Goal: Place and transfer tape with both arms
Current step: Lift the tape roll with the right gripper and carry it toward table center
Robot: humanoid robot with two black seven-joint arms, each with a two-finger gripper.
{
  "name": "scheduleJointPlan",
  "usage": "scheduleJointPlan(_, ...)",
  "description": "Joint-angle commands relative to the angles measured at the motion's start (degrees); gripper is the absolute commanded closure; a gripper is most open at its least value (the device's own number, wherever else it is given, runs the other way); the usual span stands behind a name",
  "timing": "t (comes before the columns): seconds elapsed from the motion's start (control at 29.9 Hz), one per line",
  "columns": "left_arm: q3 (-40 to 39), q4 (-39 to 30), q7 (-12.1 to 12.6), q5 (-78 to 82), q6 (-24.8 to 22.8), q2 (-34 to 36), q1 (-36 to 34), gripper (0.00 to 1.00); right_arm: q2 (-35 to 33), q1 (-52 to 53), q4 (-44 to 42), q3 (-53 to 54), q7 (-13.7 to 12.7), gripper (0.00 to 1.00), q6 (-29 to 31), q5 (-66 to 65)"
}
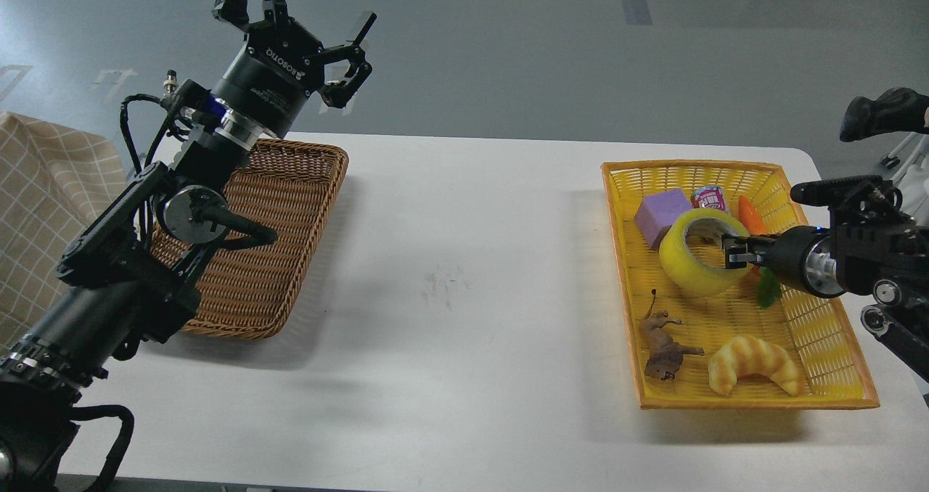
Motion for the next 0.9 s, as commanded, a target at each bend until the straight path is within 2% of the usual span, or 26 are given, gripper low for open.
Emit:
scheduleJointPlan(0.0,0.0,0.0,0.0,0.0,0.0,0.1,-0.1,0.02,-3.3,0.0,4.7,0.0,0.0,1.00,0.0,1.6)
scheduleJointPlan(0.13,0.0,0.0,0.0,0.0,0.0,0.7,-0.1,0.02,-7.5,1.1,11.4,1.5,0.0,1.00,0.0,2.3)
scheduleJointPlan(0.43,0.0,0.0,0.0,0.1,0.0,0.9,-0.1,0.02,-5.1,7.0,11.9,3.5,-0.1,1.00,0.0,3.2)
scheduleJointPlan(0.67,0.0,0.0,0.1,0.2,0.0,0.7,-0.1,0.02,2.5,10.9,9.8,3.0,-0.4,1.00,0.0,2.9)
scheduleJointPlan(0.87,0.0,0.0,0.1,0.2,0.0,0.7,-0.5,0.02,8.3,14.6,6.0,-1.6,-0.5,1.00,0.0,2.5)
